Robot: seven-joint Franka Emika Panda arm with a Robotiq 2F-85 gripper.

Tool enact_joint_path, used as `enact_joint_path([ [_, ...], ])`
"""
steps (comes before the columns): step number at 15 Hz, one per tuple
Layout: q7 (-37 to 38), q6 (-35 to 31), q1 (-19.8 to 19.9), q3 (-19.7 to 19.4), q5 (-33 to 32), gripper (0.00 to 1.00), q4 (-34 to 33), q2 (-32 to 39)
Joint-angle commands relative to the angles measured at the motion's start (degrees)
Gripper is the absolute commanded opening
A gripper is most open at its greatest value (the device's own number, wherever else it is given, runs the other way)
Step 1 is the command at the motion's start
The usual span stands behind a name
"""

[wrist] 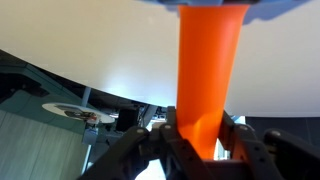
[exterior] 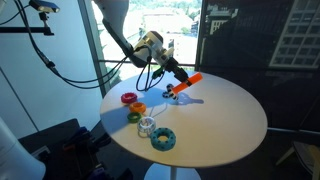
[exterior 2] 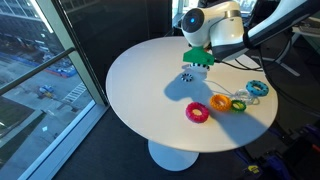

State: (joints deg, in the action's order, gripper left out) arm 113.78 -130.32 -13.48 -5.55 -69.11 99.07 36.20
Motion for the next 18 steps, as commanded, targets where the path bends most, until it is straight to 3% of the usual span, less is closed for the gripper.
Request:
enact_joint_path([
  [1, 1.8, 1.14, 0.93, 1.36, -2.51, 0.16, 0.46, -0.5],
  [18, 3.34, 2.28, 1.0, 2.41, -5.41, 0.16, 0.74, 0.53],
])
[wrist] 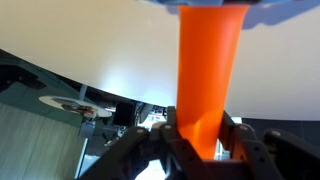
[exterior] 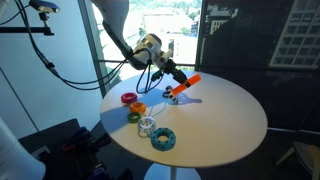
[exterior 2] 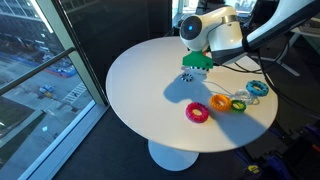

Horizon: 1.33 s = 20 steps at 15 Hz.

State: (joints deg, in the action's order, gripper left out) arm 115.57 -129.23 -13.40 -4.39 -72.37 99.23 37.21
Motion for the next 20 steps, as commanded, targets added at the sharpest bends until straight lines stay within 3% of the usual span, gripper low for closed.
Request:
enact_joint_path([
  [1, 1.57, 1.31, 0.94, 1.37, -2.32, 0.16, 0.67, -0.5],
  [17, 5.08, 3.75, 1.12, 3.88, -8.78, 0.16, 2.85, -0.9],
  [18, 5.22, 3.94, 1.19, 4.06, -8.94, 0.25, 2.94, -0.92],
  [20, 5.27, 4.06, 1.3, 4.33, -9.12, 0.64, 3.11, -1.01],
])
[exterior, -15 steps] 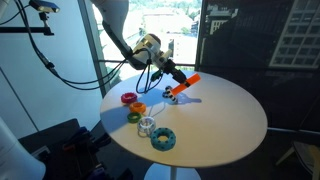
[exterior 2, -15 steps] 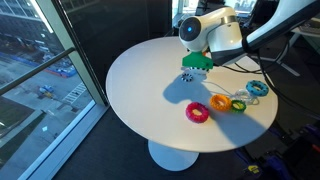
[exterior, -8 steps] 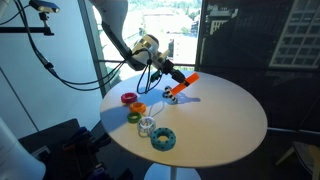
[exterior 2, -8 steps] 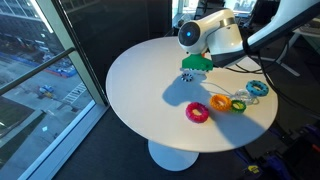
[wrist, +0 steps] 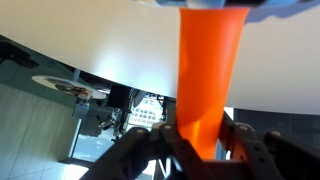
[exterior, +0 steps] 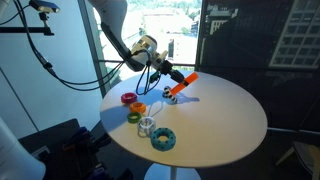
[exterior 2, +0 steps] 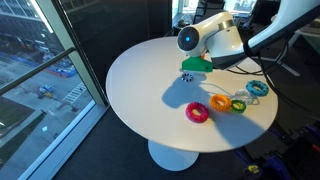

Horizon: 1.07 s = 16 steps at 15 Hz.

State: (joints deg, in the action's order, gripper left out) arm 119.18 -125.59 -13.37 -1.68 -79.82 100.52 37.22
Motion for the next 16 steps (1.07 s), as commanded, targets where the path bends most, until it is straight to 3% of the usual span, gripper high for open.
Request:
enact_joint_path([
  [1, 1.65, 0.42, 1.32, 1.73, -1.75, 0.67, 1.87, -1.05],
  [2, 1.69, 0.35, 1.38, 1.86, -1.79, 0.7, 1.97, -1.09],
  [6, 2.36, 0.16, 1.46, 2.45, -1.84, 1.0, 3.03, -1.35],
  [11, 0.48, -1.12, 2.65, 3.68, 0.12, 1.0, 3.82, -2.2],
  [16, -10.49, -7.26, 7.55, 7.06, 10.3, 1.0, 5.75, -5.06],
])
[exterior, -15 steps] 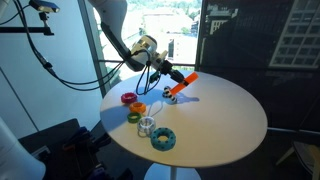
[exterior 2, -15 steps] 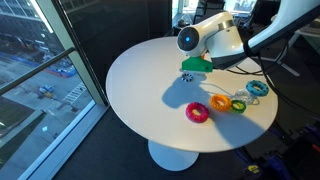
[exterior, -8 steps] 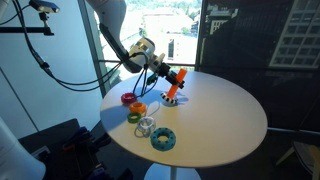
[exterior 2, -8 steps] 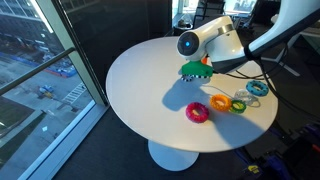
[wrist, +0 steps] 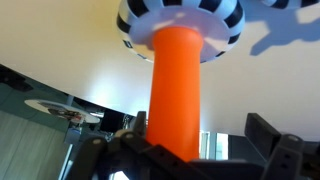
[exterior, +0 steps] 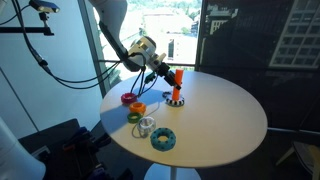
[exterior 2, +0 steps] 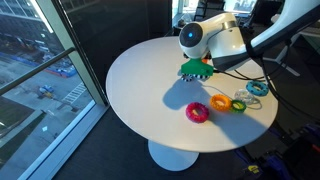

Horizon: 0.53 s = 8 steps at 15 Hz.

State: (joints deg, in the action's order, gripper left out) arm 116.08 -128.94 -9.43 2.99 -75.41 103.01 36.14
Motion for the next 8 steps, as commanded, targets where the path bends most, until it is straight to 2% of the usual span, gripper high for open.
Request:
enact_joint_path([
  [1, -10.41, -5.11, 4.36, 2.75, 8.98, 1.0, 3.83, -4.68],
  [8, -35.3, -6.29, 5.91, 2.89, 33.87, 1.0, 6.87, -9.27],
])
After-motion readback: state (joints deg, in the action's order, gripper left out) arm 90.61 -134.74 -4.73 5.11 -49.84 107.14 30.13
